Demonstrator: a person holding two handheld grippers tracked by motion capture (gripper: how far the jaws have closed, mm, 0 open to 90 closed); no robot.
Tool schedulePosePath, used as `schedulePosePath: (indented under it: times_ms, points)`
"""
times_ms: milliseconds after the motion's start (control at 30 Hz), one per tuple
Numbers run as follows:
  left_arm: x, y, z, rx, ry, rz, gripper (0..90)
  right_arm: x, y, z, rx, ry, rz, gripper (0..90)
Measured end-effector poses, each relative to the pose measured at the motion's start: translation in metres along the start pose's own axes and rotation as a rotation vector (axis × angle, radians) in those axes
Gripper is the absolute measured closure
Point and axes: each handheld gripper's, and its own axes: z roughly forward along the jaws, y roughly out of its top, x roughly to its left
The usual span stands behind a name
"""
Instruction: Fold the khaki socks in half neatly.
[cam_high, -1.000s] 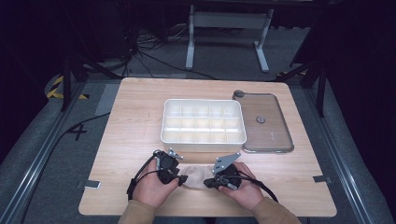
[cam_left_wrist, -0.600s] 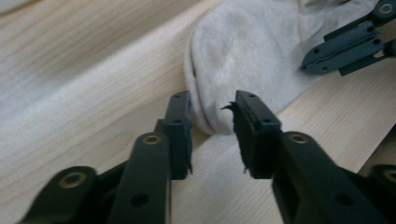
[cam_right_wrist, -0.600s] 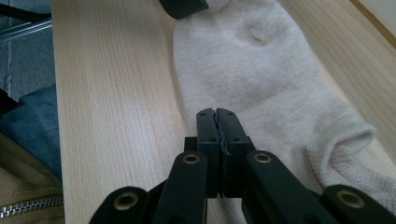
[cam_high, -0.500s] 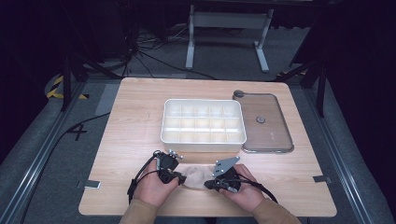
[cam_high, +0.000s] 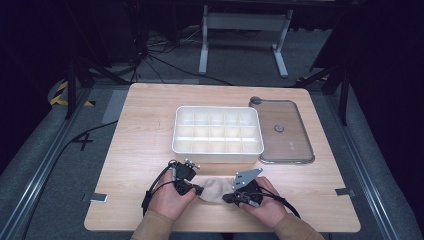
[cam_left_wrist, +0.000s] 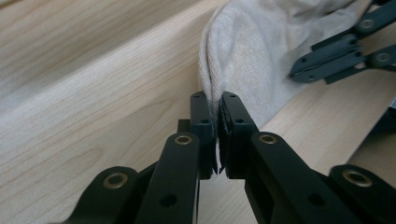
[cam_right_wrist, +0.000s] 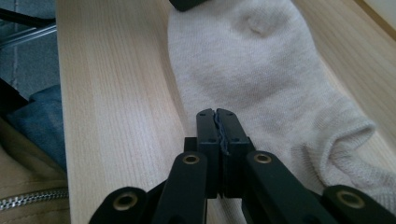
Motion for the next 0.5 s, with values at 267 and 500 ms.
schedulePosePath:
  times_ms: [267,500]
  points:
    - [-0.006,0.001,-0.016,0.029,0.012,0.015,85.6,-0.015,-0.002,-0.032,-0.063,-0.061,0.071,90.0]
    - [-0.006,0.000,-0.024,0.066,0.032,0.009,85.6,-0.036,-0.018,-0.048,-0.045,-0.039,0.206,90.0]
